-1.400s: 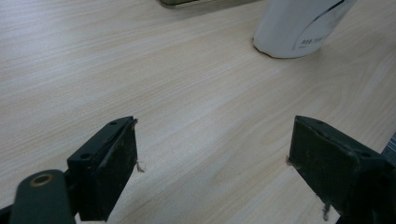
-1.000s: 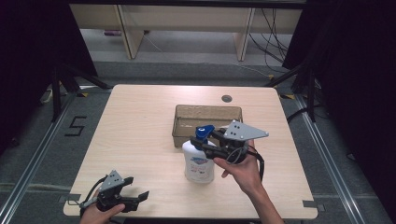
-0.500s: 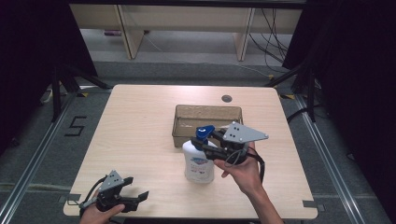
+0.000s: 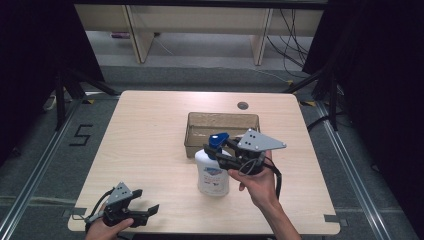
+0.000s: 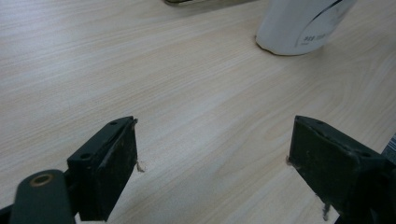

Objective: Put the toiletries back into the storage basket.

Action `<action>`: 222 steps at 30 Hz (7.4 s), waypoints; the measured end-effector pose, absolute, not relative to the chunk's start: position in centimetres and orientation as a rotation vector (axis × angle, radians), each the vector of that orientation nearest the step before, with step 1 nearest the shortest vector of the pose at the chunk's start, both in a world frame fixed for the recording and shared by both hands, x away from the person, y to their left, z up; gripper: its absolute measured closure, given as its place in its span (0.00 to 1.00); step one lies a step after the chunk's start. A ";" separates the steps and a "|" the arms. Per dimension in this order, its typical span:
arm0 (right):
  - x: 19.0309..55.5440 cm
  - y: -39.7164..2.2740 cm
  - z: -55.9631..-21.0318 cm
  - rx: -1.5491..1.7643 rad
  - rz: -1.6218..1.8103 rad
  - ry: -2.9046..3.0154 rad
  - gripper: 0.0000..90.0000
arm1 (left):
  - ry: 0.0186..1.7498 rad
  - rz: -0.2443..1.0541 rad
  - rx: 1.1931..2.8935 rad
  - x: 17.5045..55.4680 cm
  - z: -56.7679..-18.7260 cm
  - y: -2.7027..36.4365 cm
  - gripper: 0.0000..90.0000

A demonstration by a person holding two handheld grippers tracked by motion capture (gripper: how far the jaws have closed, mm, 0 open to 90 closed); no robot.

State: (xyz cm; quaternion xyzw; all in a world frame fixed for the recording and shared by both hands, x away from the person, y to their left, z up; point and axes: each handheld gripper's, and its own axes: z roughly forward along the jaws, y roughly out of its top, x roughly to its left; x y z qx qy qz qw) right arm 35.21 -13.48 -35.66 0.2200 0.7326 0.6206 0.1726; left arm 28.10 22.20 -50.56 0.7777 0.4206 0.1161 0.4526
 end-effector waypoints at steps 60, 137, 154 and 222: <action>42.1 -18.1 -25.1 0.815 1.699 1.868 0.68 | 1.070 0.290 1.918 28.1 -50.5 22.1 0.16; 47.1 -22.0 -34.3 1.101 1.586 1.824 0.68 | 1.036 0.273 1.908 28.2 -50.5 22.1 0.16; 46.6 -21.5 -35.3 1.087 1.556 1.767 0.58 | 1.055 0.272 1.902 28.3 -50.7 22.0 0.16; 42.6 -22.9 -36.1 1.160 1.572 1.735 0.37 | 1.028 0.269 1.907 28.1 -50.6 22.0 0.16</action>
